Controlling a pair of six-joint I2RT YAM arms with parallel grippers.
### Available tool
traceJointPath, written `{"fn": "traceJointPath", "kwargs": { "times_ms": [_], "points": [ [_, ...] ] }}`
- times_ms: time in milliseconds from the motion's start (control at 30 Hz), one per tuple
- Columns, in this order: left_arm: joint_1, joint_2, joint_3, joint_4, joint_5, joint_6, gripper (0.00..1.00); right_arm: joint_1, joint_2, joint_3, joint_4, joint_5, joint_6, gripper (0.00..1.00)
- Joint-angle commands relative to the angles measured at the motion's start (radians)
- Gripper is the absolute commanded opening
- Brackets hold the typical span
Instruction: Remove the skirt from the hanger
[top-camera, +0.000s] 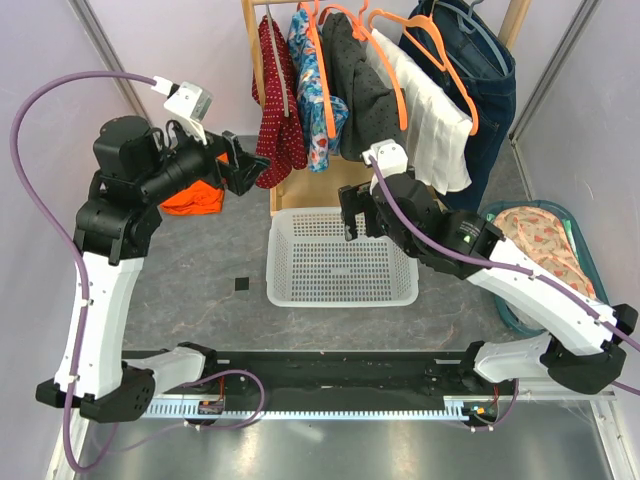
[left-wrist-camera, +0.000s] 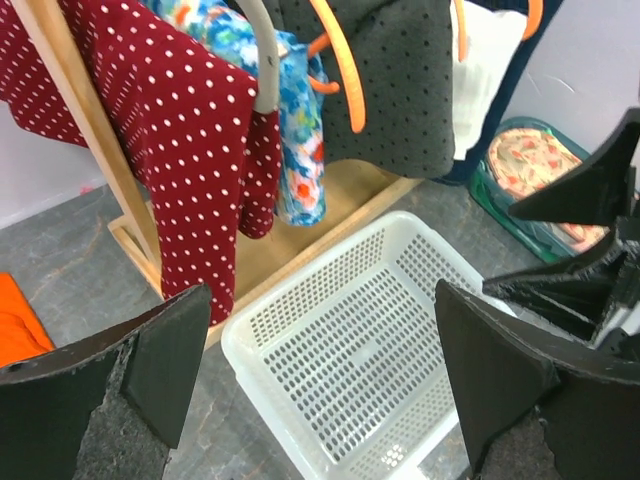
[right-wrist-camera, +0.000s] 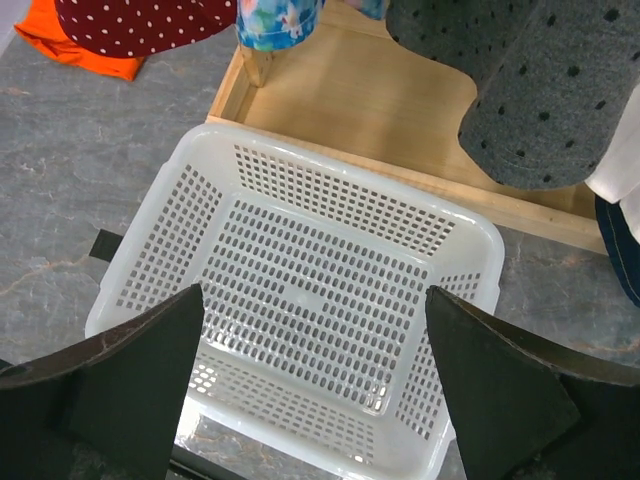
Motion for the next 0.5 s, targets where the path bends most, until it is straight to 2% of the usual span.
{"fn": "traceJointPath", "kwargs": {
  "times_ms": [0,33,100,233,300,467],
  "points": [
    [0.000,0.044,0.066,0.103,-0.058,-0.054,0.95,0.004,-0.029,-0.035,0.054,-0.013,-0.004,0.98],
    [0.000,0.084,0.121,0.110,-0.073,-0.075,0.89,0.004,-0.032,-0.043,0.062,-0.018,-0.002,0.98],
    [-0.006,0.145,0.206,0.123,-0.107,-0.138,0.87,0.004,-0.036,-0.059,0.074,-0.022,0.002,0.98],
    [-0.079,0.308,0.488,0.130,-0.324,-0.170,0.86,0.004,-0.033,-0.066,0.079,-0.019,0.019,0.99],
    [-0.112,0.389,0.566,0.150,-0.398,-0.147,0.84,0.004,-0.038,-0.079,0.086,-0.028,0.025,0.98],
    [-0.207,0.529,0.639,0.206,-0.581,-0.104,0.82,0.004,-0.038,-0.127,0.114,-0.058,0.048,0.98]
  ]
}}
